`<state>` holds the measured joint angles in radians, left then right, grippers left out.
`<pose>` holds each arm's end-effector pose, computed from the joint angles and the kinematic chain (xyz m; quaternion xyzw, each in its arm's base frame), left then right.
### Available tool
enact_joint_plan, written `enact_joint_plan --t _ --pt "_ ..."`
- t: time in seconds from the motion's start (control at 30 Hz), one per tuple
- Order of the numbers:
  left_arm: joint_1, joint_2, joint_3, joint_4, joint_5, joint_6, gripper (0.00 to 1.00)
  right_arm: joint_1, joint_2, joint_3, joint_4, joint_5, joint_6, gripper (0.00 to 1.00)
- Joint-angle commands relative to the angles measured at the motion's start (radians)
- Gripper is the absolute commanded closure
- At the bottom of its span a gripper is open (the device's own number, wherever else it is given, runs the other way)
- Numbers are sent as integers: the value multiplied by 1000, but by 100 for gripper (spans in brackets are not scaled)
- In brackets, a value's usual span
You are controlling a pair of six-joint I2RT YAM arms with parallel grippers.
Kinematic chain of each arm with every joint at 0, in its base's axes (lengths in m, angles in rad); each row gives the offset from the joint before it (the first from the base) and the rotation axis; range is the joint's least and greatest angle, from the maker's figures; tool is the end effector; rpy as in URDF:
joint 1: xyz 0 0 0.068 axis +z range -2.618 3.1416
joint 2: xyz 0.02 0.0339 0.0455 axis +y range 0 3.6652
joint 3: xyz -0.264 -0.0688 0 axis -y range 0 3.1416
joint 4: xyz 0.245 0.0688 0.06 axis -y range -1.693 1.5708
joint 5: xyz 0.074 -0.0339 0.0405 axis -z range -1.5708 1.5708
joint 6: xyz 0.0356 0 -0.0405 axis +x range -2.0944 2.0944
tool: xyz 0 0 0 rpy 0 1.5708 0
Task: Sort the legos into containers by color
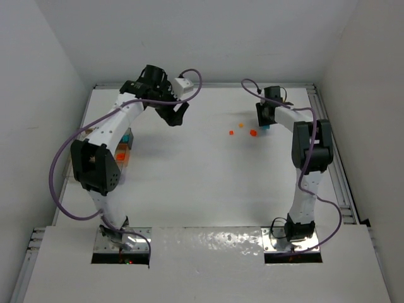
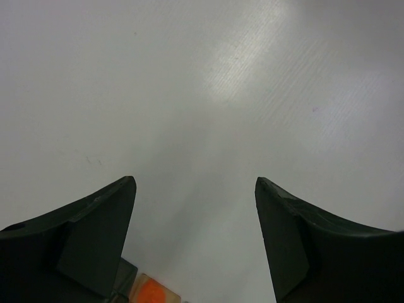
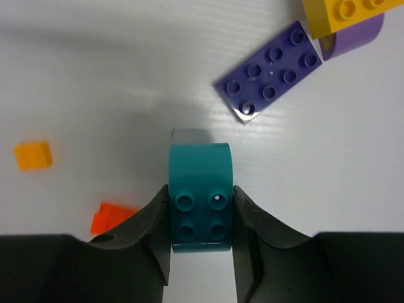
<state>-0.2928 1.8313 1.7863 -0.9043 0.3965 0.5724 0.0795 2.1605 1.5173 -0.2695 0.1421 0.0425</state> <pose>0.3768 -0.1279 0.3307 0.4460 0.8222 -0.1439 0.3230 0.4646 0.0320 0.1476 0.0055 0.9442 -0.0474 0.3258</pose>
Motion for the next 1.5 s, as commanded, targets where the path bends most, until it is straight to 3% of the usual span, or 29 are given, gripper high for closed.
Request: enact_joint_plan --t 0.0,0.1,0.23,0.37,0.5,0.7,0.93,1.37,1.47 --pt "4 -96 -24 -28 25 87 26 19 -245 -61 64 -53 -110 100" --pt "17 -109 -27 -44 25 72 23 63 -349 -83 79 -129 -116 100" --pt "20 -136 -54 -57 128 128 19 178 -433 -80 26 -541 -249 100" --pt "20 -152 -44 -143 273 277 19 314 -479 -206 94 -670 -389 100" --pt "20 -170 -51 -243 324 391 19 385 -481 -255 272 -783 -250 100" --pt "6 -187 -74 -234 422 437 18 482 -490 -287 348 -797 -254 100" --pt "-16 -176 -134 -298 533 599 21 531 -547 -367 431 -788 -269 100" --pt "-29 -162 -105 -262 567 592 28 568 -593 -381 454 -782 -293 100" --pt "-34 -162 -103 -245 574 574 38 577 -591 -381 464 -780 -291 100"
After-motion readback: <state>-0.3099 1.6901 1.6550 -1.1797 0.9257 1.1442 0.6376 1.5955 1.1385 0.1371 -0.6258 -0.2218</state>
